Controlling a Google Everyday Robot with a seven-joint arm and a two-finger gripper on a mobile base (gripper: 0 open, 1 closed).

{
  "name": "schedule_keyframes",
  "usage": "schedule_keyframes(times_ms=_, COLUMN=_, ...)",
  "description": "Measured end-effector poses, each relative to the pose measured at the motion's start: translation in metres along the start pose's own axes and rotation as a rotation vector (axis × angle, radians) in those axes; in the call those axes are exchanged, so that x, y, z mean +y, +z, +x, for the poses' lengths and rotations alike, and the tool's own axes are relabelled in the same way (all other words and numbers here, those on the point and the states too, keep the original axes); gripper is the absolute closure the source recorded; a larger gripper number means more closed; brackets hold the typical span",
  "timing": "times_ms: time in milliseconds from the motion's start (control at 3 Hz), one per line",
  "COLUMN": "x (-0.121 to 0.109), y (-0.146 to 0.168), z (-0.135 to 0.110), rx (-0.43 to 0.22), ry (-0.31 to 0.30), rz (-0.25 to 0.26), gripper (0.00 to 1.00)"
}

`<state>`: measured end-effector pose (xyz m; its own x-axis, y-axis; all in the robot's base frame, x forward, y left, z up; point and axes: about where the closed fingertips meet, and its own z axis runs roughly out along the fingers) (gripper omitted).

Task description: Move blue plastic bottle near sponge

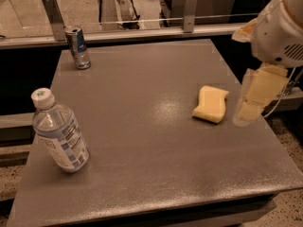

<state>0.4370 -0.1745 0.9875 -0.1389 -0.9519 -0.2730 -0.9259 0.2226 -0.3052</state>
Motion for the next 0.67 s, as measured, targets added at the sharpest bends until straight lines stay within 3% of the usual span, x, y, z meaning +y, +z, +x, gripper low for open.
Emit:
schedule_keyframes(times_ms=333, x=0.018, y=0.027, z=-0.055, rx=-0.144, ry=-0.077, rz=-0.053, gripper=0.0)
schedule_keyframes(times_ms=667, x=0.042, y=0.043, z=-0.121, rx=-0.329, ry=-0.157, rz=-0.104, gripper=0.0)
